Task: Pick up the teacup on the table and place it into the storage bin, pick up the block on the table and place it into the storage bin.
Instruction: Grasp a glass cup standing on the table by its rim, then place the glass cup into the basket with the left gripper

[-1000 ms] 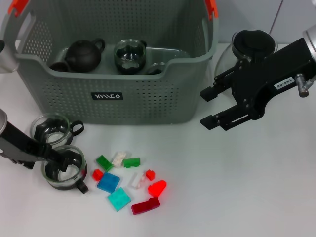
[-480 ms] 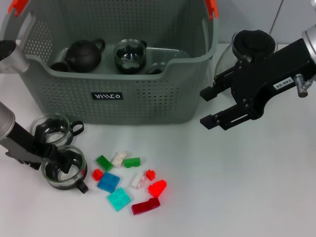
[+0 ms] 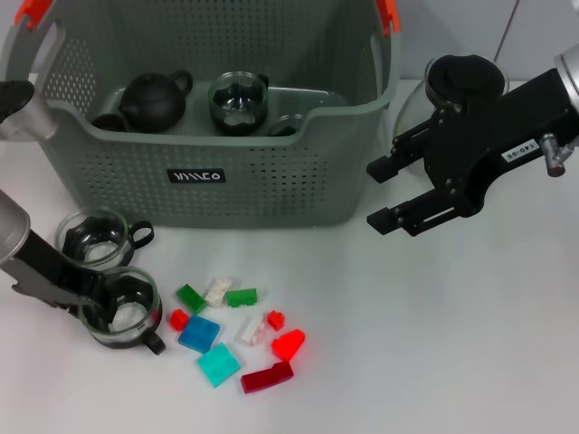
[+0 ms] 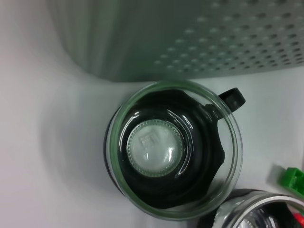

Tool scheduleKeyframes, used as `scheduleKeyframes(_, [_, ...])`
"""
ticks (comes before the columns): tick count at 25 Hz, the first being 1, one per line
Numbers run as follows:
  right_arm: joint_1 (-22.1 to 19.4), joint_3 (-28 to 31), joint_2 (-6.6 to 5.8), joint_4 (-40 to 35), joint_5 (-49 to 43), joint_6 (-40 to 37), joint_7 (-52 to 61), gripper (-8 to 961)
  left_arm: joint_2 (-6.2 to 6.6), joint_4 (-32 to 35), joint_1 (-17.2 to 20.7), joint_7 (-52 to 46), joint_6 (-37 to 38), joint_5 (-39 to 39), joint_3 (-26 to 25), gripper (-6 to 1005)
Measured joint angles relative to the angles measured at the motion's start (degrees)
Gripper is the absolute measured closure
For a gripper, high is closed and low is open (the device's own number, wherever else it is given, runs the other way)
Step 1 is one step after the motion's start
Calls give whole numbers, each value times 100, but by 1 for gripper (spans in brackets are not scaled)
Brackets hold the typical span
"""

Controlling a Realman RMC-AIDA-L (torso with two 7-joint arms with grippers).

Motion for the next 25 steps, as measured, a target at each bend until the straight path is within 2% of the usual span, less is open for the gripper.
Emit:
scheduleKeyframes(11, [-3,64,-3,-19,17,-3,-9,276,21,21,5,11,-29,-1,49,776])
scheduleKeyframes(16, [-10,95,4,-22,17,0,-9,276,36,-77,19,42,86,-30,43,934])
scheduleKeyframes(20, [-4,175,7,-9,17,-2,-10,276,49,-535,57,177,560,-158,-150,944])
scheduleKeyframes(25, [-5,226,24,9,20,-31,-17,276,138,-1486,67,492,1646,-562,-839,950])
